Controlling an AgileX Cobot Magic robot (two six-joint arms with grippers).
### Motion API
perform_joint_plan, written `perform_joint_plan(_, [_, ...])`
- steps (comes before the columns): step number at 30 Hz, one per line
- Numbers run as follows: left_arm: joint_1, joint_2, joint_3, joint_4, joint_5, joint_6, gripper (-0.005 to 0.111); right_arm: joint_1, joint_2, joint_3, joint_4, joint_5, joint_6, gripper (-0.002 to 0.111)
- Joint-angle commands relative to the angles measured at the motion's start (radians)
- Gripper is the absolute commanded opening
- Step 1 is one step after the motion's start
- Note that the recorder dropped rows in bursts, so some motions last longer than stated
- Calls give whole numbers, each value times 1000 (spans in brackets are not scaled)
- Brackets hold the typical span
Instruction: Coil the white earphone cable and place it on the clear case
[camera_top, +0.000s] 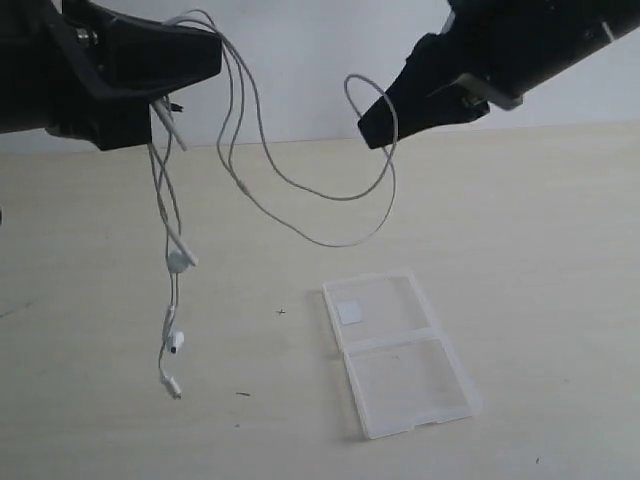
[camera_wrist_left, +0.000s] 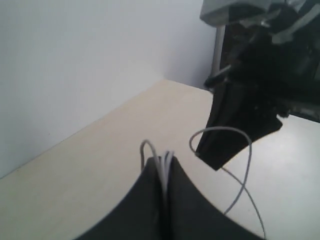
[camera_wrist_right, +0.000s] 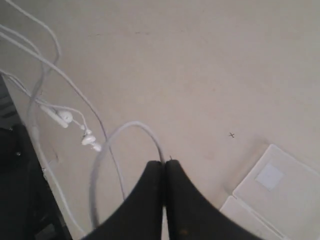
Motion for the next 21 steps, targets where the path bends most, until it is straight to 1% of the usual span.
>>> perform_joint_plan(1, [-1, -45, -8, -6, 106, -36, 0, -2, 40, 20, 25, 12, -39, 11])
perform_joint_plan(3, [-1, -66, -8, -6, 169, -45, 0, -2, 48, 20, 18, 25, -39, 23])
perform_joint_plan(7, [-1, -87, -8, 11, 238, -48, 0, -2, 47, 18, 18, 48, -39, 55])
perform_joint_plan(8, [-1, -87, -8, 22, 257, -48, 0, -2, 47, 18, 10, 60, -39, 62])
perform_joint_plan(9, [-1, -89, -8, 23, 280, -48, 0, -2, 47, 18, -1, 70, -39, 66])
perform_joint_plan(10, [-1, -89, -8, 23, 305, -48, 0, -2, 47, 18, -19, 82, -37, 68])
perform_joint_plan(14, [-1, -89, -8, 23, 371, -48, 0, -2, 47, 18, -78, 131, 11, 67])
perform_joint_plan(16, [-1, -89, -8, 23, 384, -48, 0, -2, 47, 18, -82, 134, 16, 67])
perform_joint_plan(18, [-1, -89, -8, 23, 381, -48, 0, -2, 47, 18, -37, 134, -3, 67])
perform_joint_plan(19, [-1, -89, -8, 23, 381, -48, 0, -2, 47, 18, 16, 129, -36, 67])
perform_joint_plan(20, [-1, -89, -8, 23, 388, -42, 0, -2, 47, 18, 134, 133, -138, 67])
perform_joint_plan(21, [-1, -89, -8, 29, 397, -42, 0, 0, 47, 18, 194, 134, -199, 68])
